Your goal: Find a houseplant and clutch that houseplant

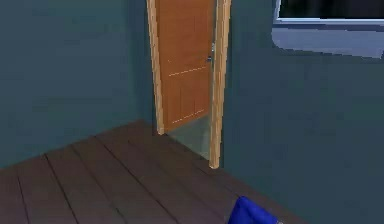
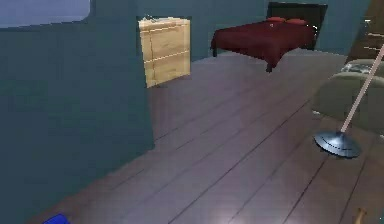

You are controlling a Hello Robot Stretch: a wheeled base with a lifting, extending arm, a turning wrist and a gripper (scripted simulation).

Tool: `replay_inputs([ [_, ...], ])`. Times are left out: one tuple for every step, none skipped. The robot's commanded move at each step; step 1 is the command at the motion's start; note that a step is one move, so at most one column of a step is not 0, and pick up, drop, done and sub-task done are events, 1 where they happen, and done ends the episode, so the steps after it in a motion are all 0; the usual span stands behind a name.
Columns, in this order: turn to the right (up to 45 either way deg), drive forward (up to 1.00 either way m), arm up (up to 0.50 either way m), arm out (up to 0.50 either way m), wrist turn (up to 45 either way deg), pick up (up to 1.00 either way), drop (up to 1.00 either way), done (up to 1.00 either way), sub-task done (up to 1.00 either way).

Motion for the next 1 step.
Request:
replay_inputs([
  [45.0,0.00,0.00,0.00,0.0,0.00,0.00,0.00,0.00],
])
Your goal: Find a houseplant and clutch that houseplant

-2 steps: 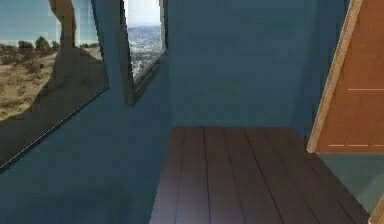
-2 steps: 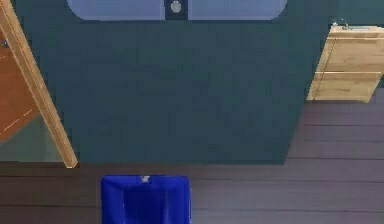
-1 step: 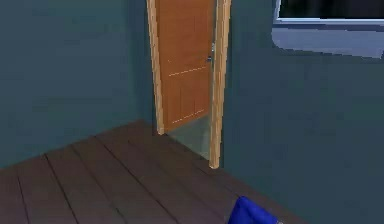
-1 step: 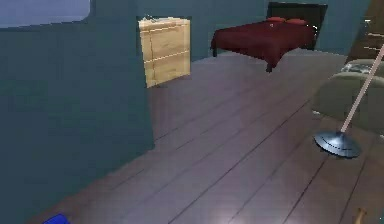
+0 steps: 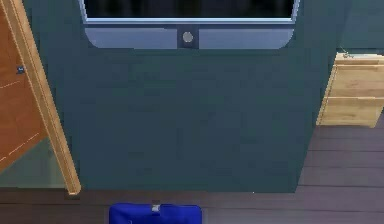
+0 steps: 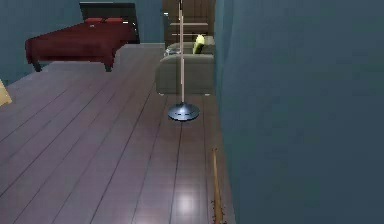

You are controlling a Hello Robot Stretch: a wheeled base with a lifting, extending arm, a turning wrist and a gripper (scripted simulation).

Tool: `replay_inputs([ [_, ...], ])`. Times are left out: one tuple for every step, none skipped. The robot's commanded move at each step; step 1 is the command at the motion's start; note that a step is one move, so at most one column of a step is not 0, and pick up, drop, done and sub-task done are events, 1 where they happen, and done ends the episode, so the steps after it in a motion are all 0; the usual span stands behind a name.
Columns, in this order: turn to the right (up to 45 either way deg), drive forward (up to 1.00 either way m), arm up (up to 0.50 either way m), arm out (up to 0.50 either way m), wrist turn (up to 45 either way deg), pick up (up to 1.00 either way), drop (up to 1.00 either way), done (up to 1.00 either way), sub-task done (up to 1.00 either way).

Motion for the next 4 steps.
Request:
replay_inputs([
  [0.0,0.20,0.00,0.00,0.0,0.00,0.00,0.00,0.00],
  [-45.0,0.00,0.00,0.00,0.0,0.00,0.00,0.00,0.00],
  [-33.0,0.00,0.00,0.00,0.0,0.00,0.00,0.00,0.00],
  [0.0,0.60,0.00,0.00,0.0,0.00,0.00,0.00,0.00],
])
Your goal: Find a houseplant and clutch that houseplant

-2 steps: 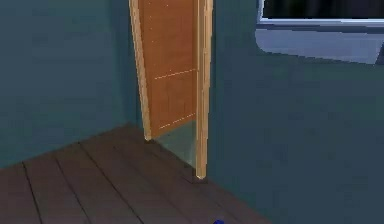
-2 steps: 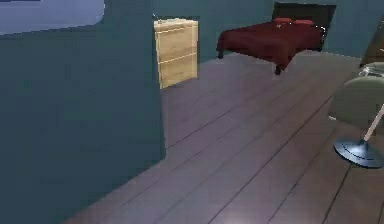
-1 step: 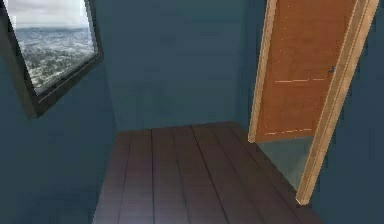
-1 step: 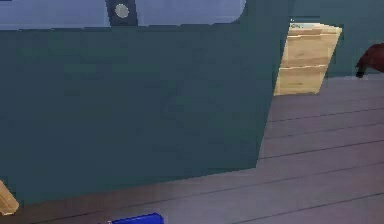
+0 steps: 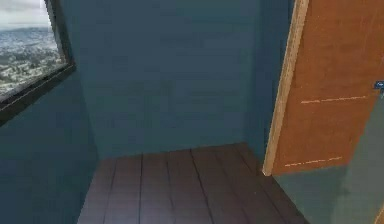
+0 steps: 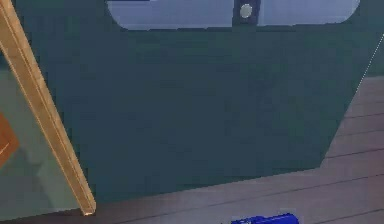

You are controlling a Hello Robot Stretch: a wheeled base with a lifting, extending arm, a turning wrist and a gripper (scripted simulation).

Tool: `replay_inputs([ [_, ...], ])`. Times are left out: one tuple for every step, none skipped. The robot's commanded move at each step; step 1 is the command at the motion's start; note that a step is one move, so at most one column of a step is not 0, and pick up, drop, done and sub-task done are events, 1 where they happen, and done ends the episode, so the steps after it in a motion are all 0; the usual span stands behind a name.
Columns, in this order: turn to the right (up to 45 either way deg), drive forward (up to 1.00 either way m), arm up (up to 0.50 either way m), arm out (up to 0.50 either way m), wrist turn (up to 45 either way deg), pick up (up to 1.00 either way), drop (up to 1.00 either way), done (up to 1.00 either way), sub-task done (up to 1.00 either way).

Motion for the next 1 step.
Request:
replay_inputs([
  [21.0,0.00,0.00,0.00,0.0,0.00,0.00,0.00,0.00],
])
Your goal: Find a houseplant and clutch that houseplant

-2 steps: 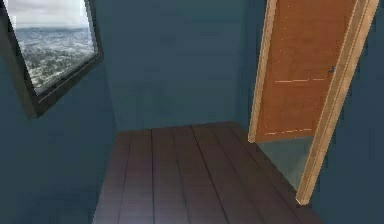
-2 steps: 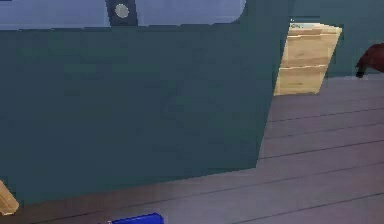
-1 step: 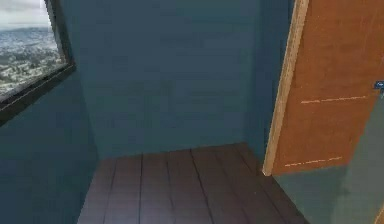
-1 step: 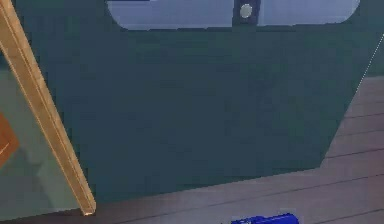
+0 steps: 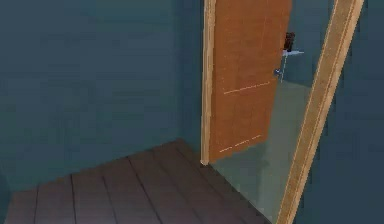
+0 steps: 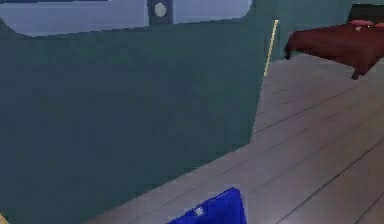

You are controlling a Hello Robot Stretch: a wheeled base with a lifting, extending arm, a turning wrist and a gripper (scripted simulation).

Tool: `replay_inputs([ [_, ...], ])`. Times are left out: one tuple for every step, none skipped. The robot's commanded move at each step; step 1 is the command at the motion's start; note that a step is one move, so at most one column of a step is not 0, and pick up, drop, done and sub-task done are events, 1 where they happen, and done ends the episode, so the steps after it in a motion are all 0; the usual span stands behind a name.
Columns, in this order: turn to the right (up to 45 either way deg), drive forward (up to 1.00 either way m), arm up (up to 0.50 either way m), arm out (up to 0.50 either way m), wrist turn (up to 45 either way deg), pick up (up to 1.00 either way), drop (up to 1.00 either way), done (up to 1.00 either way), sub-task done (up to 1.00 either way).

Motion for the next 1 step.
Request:
replay_inputs([
  [0.0,1.00,0.00,0.00,0.0,0.00,0.00,0.00,0.00],
])
